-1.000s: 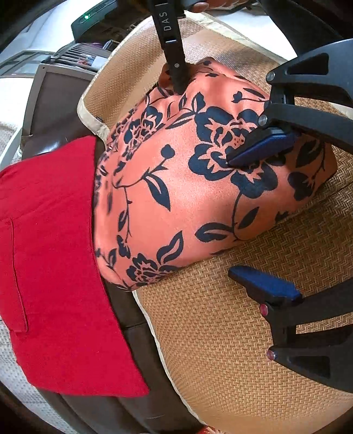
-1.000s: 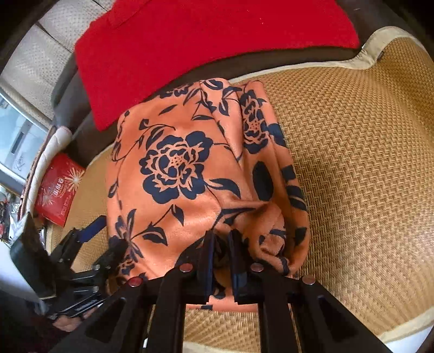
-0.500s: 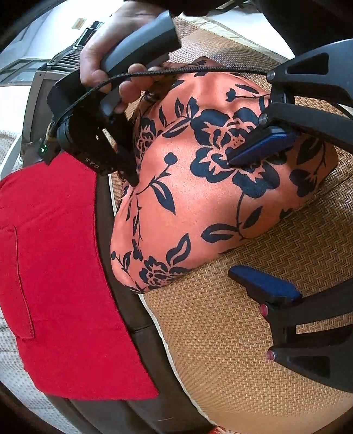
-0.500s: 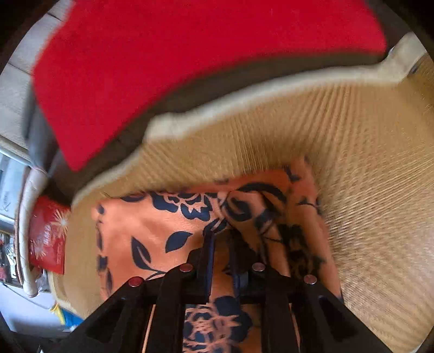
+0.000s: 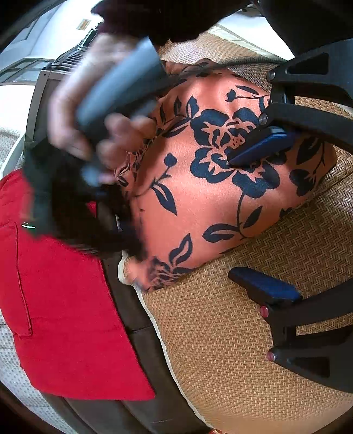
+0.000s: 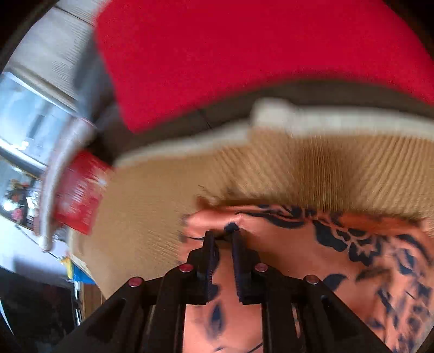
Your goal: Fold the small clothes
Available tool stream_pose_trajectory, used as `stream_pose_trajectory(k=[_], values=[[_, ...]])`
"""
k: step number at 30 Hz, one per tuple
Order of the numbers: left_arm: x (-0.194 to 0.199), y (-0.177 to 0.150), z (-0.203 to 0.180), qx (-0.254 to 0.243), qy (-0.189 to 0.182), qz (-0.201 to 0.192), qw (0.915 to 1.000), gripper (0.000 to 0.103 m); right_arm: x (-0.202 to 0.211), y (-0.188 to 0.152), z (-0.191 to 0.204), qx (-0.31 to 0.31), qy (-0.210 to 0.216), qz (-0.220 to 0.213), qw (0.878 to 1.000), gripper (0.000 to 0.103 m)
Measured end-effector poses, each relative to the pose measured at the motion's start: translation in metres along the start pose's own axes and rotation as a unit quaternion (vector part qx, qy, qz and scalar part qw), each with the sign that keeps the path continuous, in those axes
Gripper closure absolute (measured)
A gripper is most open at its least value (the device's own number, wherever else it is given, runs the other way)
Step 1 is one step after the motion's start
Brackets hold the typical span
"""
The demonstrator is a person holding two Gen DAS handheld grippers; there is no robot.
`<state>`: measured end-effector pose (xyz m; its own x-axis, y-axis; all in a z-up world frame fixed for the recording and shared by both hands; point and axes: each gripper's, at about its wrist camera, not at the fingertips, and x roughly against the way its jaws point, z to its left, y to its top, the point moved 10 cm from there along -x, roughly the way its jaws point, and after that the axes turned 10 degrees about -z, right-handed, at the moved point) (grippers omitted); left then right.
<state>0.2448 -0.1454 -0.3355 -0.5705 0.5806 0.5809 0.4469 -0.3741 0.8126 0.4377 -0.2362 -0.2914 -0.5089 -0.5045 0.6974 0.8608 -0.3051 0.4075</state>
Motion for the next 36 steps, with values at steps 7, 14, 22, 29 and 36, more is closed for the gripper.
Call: stream_pose_trajectory(k=[7, 14, 22, 29, 36], values=[[0.011, 0.01, 0.014, 0.02, -0.011, -0.007, 0.9997, 0.025, 0.058, -0.014, 0.002, -0.005, 0.041, -0.074, 0.996, 0.087], [0.007, 0.012, 0.031, 0.053, 0.001, -0.001, 0.9986, 0.025, 0.138, -0.088, -0.027, 0.031, -0.055, -0.111, 0.992, 0.087], [-0.006, 0.002, 0.018, 0.012, 0.022, 0.004, 0.9997, 0.024, 0.135, -0.15, -0.053, 0.037, -0.107, -0.107, 0.988, 0.088], [0.001, 0.001, 0.012, 0.001, 0.028, 0.001, 0.9996, 0.024, 0.159, -0.137, -0.075, -0.014, -0.165, -0.155, 0.974, 0.088], [0.002, 0.003, 0.009, -0.013, 0.038, -0.003, 0.9992, 0.023, 0.162, -0.122, -0.079, -0.034, -0.134, -0.159, 0.978, 0.088]])
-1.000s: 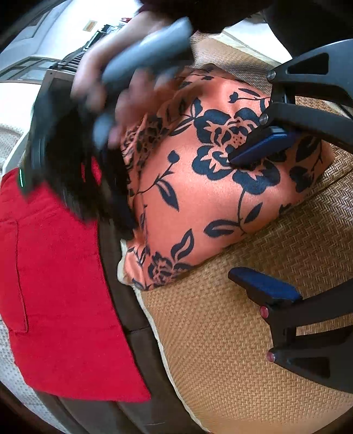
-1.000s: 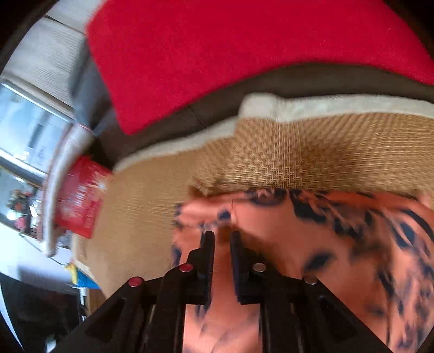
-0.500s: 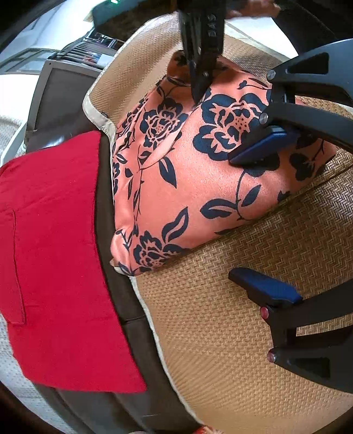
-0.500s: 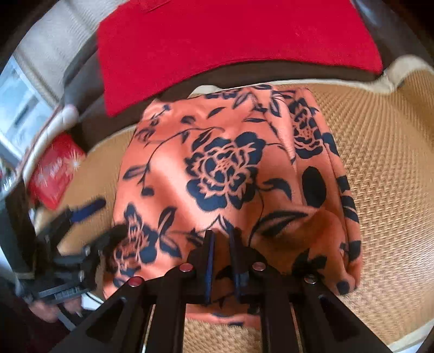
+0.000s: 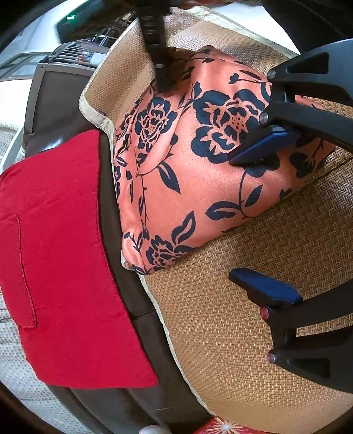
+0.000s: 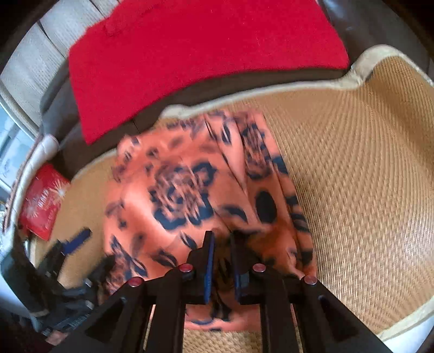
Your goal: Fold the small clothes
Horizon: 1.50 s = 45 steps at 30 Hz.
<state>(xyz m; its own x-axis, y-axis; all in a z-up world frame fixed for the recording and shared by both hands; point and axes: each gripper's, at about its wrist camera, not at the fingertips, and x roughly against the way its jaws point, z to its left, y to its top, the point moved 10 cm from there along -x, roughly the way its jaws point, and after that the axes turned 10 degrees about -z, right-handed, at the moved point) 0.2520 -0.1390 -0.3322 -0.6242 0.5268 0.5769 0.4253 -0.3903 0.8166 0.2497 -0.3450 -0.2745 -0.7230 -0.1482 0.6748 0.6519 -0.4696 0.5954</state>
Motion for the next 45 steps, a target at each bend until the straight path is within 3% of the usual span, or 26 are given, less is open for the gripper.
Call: stream_pose_trajectory(k=[4, 8, 11, 17, 22, 25, 31, 36, 38, 42, 45], values=[[0.0, 0.0, -0.001, 0.002, 0.0, 0.0, 1.0, 0.022, -0.007, 0.023, -0.002, -0.002, -0.021, -0.021, 1.0, 0.088], [0.0, 0.0, 0.0, 0.001, 0.0, 0.0, 1.0, 0.021, -0.037, 0.021, -0.017, -0.03, -0.015, 0.01, 0.999, 0.088], [0.0, 0.0, 0.001, 0.001, 0.001, 0.001, 1.0, 0.02, -0.033, 0.027, -0.017, -0.028, -0.014, 0.006, 1.0, 0.088], [-0.002, 0.001, 0.001, 0.002, 0.003, 0.003, 1.0, 0.019, -0.023, 0.059, 0.009, -0.015, 0.002, -0.05, 0.999, 0.086], [-0.002, 0.002, 0.001, 0.005, 0.003, 0.003, 1.0, 0.018, -0.065, 0.05, 0.005, -0.036, 0.003, 0.0, 0.999, 0.085], [-0.003, 0.002, 0.002, 0.006, 0.005, 0.005, 1.0, 0.016, -0.06, 0.054, 0.007, -0.031, 0.009, -0.005, 0.999, 0.085], [-0.004, 0.004, 0.005, 0.016, 0.002, 0.011, 0.9998, 0.013, -0.03, 0.07, 0.001, -0.038, 0.029, -0.054, 0.997, 0.084], [-0.002, 0.018, 0.022, 0.05, 0.012, -0.014, 0.9986, 0.013, -0.042, 0.048, -0.017, -0.082, 0.03, -0.006, 0.996, 0.084], [-0.003, 0.024, 0.032, 0.068, 0.025, -0.024, 0.9971, 0.013, -0.038, 0.052, -0.016, -0.077, 0.036, -0.009, 0.996, 0.084], [-0.01, 0.029, 0.04, 0.127, 0.002, -0.025, 0.9915, 0.013, -0.006, 0.067, -0.013, -0.071, 0.055, -0.064, 0.994, 0.082], [-0.021, 0.024, 0.036, 0.126, 0.006, -0.005, 0.992, 0.013, 0.004, 0.071, -0.022, -0.081, 0.039, -0.076, 0.993, 0.082]])
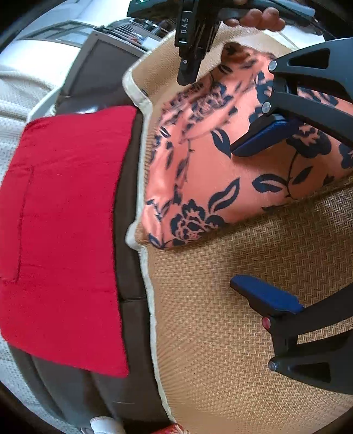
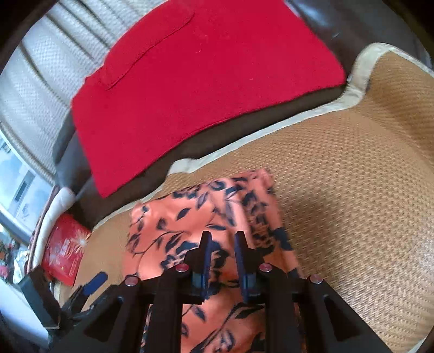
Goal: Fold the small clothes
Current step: 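Tuck the blouse edge under with the right gripper and open it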
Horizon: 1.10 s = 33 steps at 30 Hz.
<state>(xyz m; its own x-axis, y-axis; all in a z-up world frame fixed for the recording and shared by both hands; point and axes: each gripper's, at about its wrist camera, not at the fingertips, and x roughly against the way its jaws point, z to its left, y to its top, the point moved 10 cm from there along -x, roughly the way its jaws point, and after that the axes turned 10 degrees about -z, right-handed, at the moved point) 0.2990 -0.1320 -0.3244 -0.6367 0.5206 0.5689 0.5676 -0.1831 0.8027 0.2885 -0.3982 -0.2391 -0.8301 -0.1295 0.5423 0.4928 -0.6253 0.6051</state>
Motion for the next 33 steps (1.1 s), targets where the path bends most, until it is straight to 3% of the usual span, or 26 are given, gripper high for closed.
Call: stream_pose_trajectory(k=[4, 8, 9, 12, 15, 17, 26, 27, 28, 29, 30, 33], values=[[-0.014, -0.009, -0.003, -0.003, 0.009, 0.022, 0.9997, 0.012, -0.037, -0.016, -0.022, -0.019, -0.028, 0.061, 0.998, 0.082], [-0.014, -0.003, -0.003, -0.004, 0.014, 0.016, 0.9998, 0.012, -0.029, -0.003, -0.017, -0.01, -0.02, 0.037, 0.999, 0.082], [-0.013, -0.001, 0.001, -0.003, 0.03, 0.018, 0.9994, 0.012, -0.021, 0.003, -0.02, -0.007, -0.025, 0.024, 0.999, 0.082], [-0.006, 0.005, 0.005, 0.021, 0.013, 0.013, 0.9996, 0.013, -0.014, 0.012, -0.03, -0.024, -0.027, 0.011, 0.999, 0.082], [-0.009, 0.004, 0.007, 0.029, 0.0, 0.022, 0.9993, 0.013, -0.02, 0.003, -0.035, -0.035, -0.019, 0.025, 0.999, 0.082], [-0.017, -0.004, 0.005, 0.012, 0.008, 0.04, 0.9991, 0.012, -0.031, -0.013, -0.037, -0.036, -0.016, 0.065, 0.997, 0.08], [-0.007, 0.003, 0.006, -0.016, 0.024, 0.015, 0.9995, 0.013, -0.01, 0.0, -0.034, -0.021, 0.003, 0.041, 0.999, 0.076], [-0.005, 0.005, 0.006, -0.017, 0.023, 0.011, 0.9995, 0.013, -0.006, 0.002, -0.034, -0.02, 0.008, 0.039, 0.999, 0.073], [-0.001, 0.007, 0.005, -0.019, 0.02, 0.006, 0.9996, 0.013, 0.002, 0.003, -0.038, -0.022, 0.014, 0.038, 0.999, 0.062], [0.001, 0.01, 0.005, -0.019, 0.018, 0.001, 0.9997, 0.013, 0.006, 0.005, -0.04, -0.029, 0.022, 0.037, 0.999, 0.035], [0.004, 0.012, 0.005, -0.02, 0.017, -0.002, 0.9997, 0.013, 0.008, 0.008, -0.037, -0.035, 0.026, 0.032, 0.999, 0.025], [0.01, 0.015, 0.004, -0.025, 0.015, -0.01, 0.9995, 0.013, 0.018, 0.018, -0.043, -0.05, 0.04, 0.012, 0.998, 0.023]])
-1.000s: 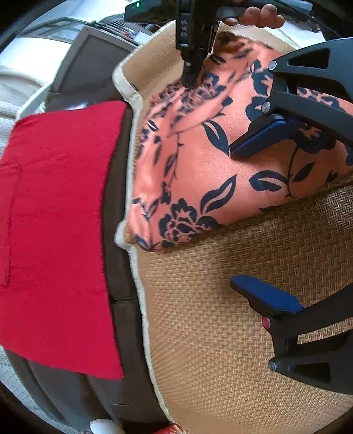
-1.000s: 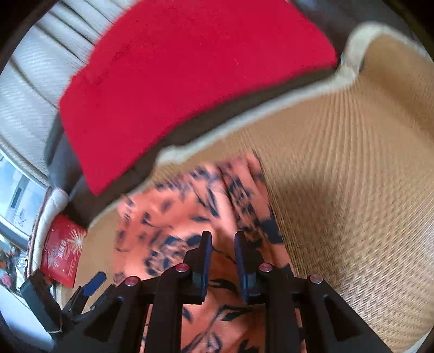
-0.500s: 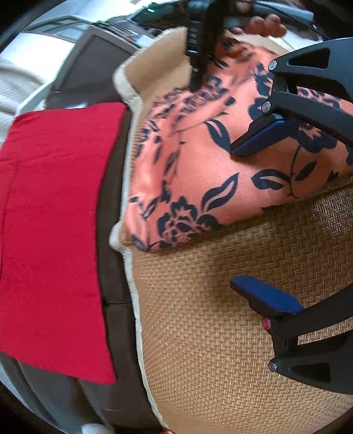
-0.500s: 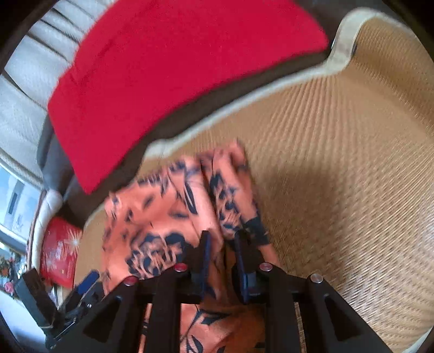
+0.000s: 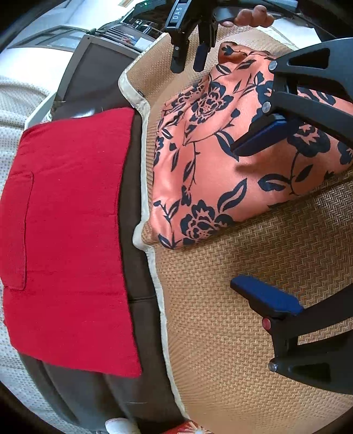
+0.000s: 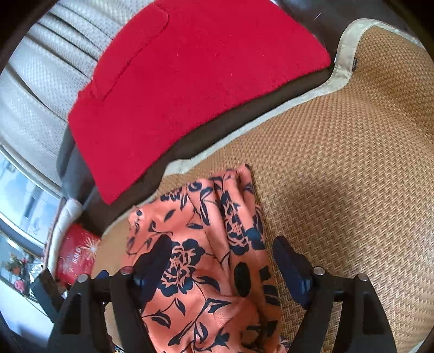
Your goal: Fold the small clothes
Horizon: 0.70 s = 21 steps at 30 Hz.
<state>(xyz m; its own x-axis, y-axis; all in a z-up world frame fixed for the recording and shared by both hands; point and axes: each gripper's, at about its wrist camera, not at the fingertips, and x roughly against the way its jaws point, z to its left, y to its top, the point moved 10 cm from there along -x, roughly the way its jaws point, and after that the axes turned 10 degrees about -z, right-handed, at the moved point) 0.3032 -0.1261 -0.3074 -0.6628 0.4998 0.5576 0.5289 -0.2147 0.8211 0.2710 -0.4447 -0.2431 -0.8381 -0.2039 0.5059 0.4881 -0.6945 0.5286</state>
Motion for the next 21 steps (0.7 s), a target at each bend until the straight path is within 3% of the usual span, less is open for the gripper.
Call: stream_pose_trajectory(k=[3, 21], values=[[0.0, 0.003, -0.001, -0.002, -0.001, -0.002, 1.0, 0.013, 0.005, 0.004, -0.007, -0.029, 0.023, 0.0, 0.999, 0.023], [-0.003, 0.004, -0.016, 0.003, -0.032, 0.006, 0.9995, 0.013, 0.001, -0.006, -0.024, -0.055, 0.051, 0.041, 0.996, 0.023]])
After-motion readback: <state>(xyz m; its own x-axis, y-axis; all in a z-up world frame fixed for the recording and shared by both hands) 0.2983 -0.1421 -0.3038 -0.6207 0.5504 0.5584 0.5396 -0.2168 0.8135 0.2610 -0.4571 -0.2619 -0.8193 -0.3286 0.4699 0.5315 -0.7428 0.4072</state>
